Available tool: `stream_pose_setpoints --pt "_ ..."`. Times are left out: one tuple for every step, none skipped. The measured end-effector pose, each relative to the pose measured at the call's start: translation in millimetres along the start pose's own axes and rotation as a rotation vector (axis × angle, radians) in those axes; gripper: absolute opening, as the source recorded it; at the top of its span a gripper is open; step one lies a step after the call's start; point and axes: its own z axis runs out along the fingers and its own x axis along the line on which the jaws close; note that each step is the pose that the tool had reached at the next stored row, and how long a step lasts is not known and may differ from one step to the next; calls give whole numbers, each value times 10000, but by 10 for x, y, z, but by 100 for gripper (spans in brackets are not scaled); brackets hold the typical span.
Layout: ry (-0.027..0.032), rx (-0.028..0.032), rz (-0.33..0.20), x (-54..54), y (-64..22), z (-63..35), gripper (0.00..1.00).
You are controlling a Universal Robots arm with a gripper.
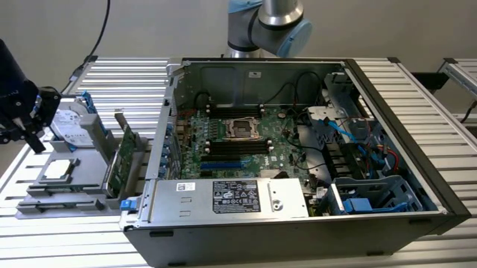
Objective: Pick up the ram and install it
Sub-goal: 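Pick up the ram and move it above insertion slot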
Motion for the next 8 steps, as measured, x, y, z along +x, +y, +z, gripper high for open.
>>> stream_pose_setpoints --pt "7 10 -178 0 0 0 11" --pt "16 19 -369 0 0 0 11" --pt "24 29 -554 0 0 0 11" --pt "32 38 -727 0 0 0 11" --pt "41 48 -913 0 0 0 11" --pt "48 57 -1091 0 0 0 11" --pt "56 66 -1266 0 0 0 11" --pt "64 76 -1451 0 0 0 11"
